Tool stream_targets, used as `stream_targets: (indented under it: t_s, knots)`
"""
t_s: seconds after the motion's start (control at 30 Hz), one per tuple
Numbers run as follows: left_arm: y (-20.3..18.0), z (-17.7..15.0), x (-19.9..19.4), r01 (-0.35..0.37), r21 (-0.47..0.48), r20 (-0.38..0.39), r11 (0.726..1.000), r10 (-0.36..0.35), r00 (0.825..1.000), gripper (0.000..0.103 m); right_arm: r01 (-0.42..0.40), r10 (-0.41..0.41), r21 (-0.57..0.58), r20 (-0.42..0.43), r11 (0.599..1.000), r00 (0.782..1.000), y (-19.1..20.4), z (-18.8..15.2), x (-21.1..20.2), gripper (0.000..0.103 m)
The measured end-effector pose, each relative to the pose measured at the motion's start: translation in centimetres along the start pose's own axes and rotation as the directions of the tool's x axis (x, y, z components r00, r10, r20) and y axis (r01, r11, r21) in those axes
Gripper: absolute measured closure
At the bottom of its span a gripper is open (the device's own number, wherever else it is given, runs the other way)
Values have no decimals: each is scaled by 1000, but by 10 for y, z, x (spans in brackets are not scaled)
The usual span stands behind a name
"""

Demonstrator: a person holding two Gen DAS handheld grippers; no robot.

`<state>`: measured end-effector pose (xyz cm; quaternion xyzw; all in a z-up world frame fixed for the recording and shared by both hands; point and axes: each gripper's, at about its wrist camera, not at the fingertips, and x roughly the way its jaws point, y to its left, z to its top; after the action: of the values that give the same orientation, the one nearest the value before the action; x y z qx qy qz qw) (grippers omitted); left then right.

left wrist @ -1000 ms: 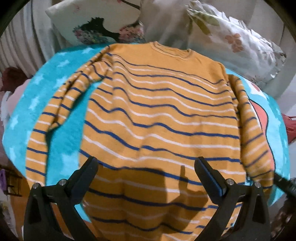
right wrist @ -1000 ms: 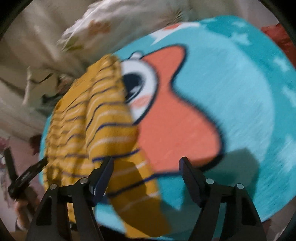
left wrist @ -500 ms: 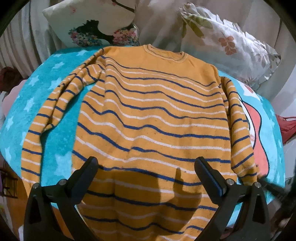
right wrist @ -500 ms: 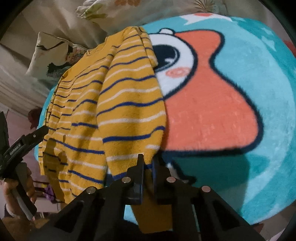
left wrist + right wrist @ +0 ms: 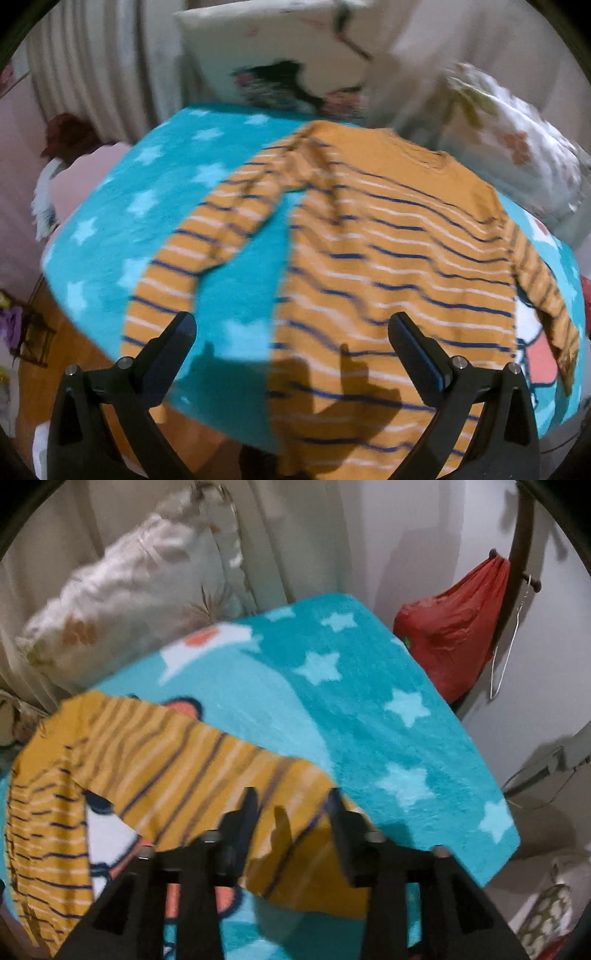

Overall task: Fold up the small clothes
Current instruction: 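Move both tools over the spread-out orange striped sweater, then grasp a sweater sleeve cuff with the left tool and lift it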

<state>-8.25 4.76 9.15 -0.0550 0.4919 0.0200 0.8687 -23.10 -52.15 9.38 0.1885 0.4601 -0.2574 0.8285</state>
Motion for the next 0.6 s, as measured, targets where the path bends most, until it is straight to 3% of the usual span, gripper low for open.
stream_targets:
  t_s: [0.2,0.4,0.43,0.47,0.5,0.53,0.57,0.6]
  knots:
    - [76,3,12,-92,-64,5,994,92,996,0,-33,36,-63,53,997,998,47,-17,-22,53]
    - [117,13,60,-47,-18,-46,999,46,998,4,-59,66,-124,54,991,996,100,-53,-41,47]
    - [118,14,71,-19,12,-76,1000,20,997,9,-53,60,-126,50,991,997,111,-58,-42,47]
    - [116,14,79,7,36,-107,999,-3,994,32,-54,59,-119,45,991,997,118,-62,-42,47]
    - [115,15,88,39,65,-151,997,-29,988,67,-63,68,-107,35,992,997,128,-67,-42,47]
    - [116,16,93,38,102,-167,994,-20,986,71,-73,76,-100,27,992,997,138,-70,-43,47]
    - [118,20,90,40,125,-149,991,-21,989,85,-80,83,-99,22,992,996,149,-73,-44,47]
    - [127,29,89,64,124,-154,990,-44,987,87,-79,82,-106,23,991,996,162,-76,-47,47]
